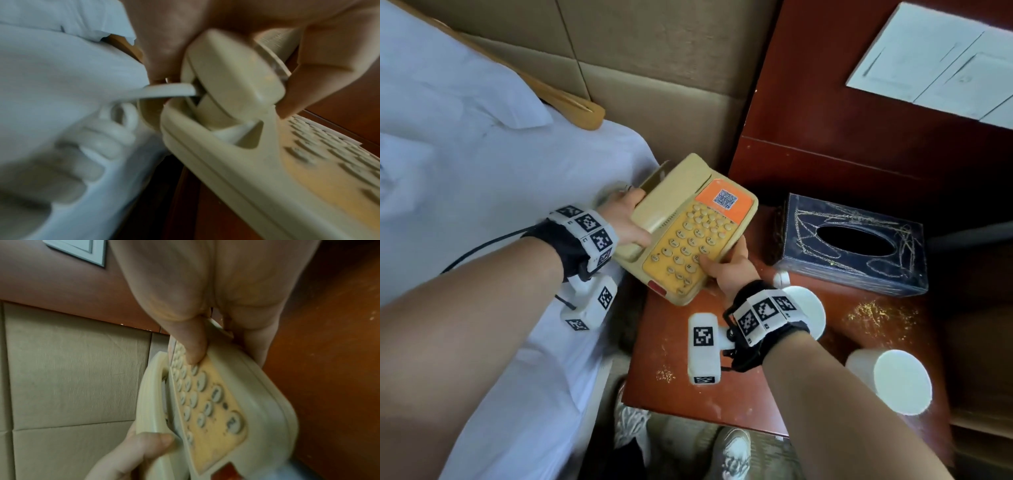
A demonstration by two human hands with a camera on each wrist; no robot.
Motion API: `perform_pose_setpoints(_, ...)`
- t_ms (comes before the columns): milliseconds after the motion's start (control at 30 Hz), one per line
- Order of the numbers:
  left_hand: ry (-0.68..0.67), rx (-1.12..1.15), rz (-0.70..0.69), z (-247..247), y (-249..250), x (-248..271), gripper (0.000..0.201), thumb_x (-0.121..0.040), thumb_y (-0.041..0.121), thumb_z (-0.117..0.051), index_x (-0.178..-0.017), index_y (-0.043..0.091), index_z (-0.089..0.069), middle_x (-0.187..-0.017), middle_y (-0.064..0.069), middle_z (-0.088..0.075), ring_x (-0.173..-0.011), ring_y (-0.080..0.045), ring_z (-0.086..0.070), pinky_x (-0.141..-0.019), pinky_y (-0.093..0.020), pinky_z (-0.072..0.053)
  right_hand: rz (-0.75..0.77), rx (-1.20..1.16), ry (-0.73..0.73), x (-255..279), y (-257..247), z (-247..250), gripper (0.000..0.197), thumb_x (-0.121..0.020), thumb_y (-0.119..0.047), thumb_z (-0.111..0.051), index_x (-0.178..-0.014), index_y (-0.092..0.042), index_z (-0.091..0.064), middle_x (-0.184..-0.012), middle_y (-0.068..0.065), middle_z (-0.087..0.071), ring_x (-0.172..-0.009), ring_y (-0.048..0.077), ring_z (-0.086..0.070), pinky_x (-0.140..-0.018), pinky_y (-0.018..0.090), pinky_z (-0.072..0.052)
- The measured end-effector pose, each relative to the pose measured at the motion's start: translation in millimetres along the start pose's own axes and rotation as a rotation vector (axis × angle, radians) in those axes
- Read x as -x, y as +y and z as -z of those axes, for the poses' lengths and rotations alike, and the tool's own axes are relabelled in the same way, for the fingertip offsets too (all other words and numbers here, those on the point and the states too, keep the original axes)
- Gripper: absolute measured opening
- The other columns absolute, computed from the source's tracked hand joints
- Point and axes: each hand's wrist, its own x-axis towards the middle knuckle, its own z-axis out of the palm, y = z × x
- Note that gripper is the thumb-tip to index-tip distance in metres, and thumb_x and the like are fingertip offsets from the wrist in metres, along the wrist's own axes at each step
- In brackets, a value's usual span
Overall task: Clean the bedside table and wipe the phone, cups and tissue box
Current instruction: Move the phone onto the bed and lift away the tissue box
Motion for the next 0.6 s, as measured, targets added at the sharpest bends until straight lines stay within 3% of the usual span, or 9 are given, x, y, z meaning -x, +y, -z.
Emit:
perform_pose_setpoints(133, -0.030, -0.158, -0.061, 34, 0, -19, 0.076, -0.070, 0.013, -0.074, -0.134, 0.015, -0.034, -0.125, -0.011, -0.045, -0.111, -0.029, -0.049, -0.087, -0.035, -0.043, -0.044, -0.156, -0.025, -6, -7, -19, 0.079, -0.080, 0.008, -0.063, -0.137, -0.026, -0.021, -0.109, 0.001, -0.059, -0.108, 0.028, -0.059, -0.076, 0.038, -0.056)
perform_pose_setpoints(267, -0.067, -0.269, -0.060, 65, -6, -34, 0.072, -0.070, 0.015, -0.075, -0.131, 0.016, -0.036, -0.127, -0.011, -0.043, -0.115, -0.031, -0.048, -0.097, -0.040, -0.042, -0.086, -0.243, -0.031, -14, -20, -44, 0.076, -0.078, 0.009, -0.065, -0.131, -0.019, -0.019, -0.119, 0.006, -0.054, -0.112, 0.027, -0.056, -0.081, 0.033, -0.053)
perform_pose_setpoints(367, -0.077, -0.310, -0.047, 82, -20, -45, 0.073, -0.071, 0.014, -0.074, -0.132, 0.014, -0.035, -0.131, -0.012, -0.038, -0.118, -0.031, -0.044, -0.100, -0.041, -0.040, -0.106, -0.229, -0.011, -27, -17, -71, 0.077, -0.074, 0.006, -0.071, -0.127, -0.017, -0.021, -0.123, 0.009, -0.053, -0.115, 0.028, -0.055, -0.092, 0.039, -0.051)
perform_pose_setpoints(500, -0.074, -0.397, -0.033, 102, -46, -57, 0.077, -0.070, 0.018, -0.076, -0.135, 0.013, -0.034, -0.135, -0.012, -0.038, -0.121, -0.030, -0.043, -0.099, -0.038, -0.039, -0.125, -0.224, -0.002, -42, -8, -110, 0.075, -0.070, 0.004, -0.074, -0.119, -0.019, -0.022, -0.103, -0.002, -0.053, -0.114, 0.027, -0.055, -0.097, 0.044, -0.048)
perform_pose_setpoints(600, -0.083, -0.461, -0.039, 114, -61, -66, 0.084, -0.070, 0.021, -0.077, -0.139, 0.014, -0.031, -0.138, -0.011, -0.039, -0.123, -0.029, -0.042, -0.100, -0.036, -0.038, -0.137, -0.151, 0.012, -48, -4, -134, 0.076, -0.071, -0.002, -0.076, -0.123, -0.013, -0.021, -0.101, -0.003, -0.048, -0.107, 0.019, -0.052, -0.097, 0.032, -0.046)
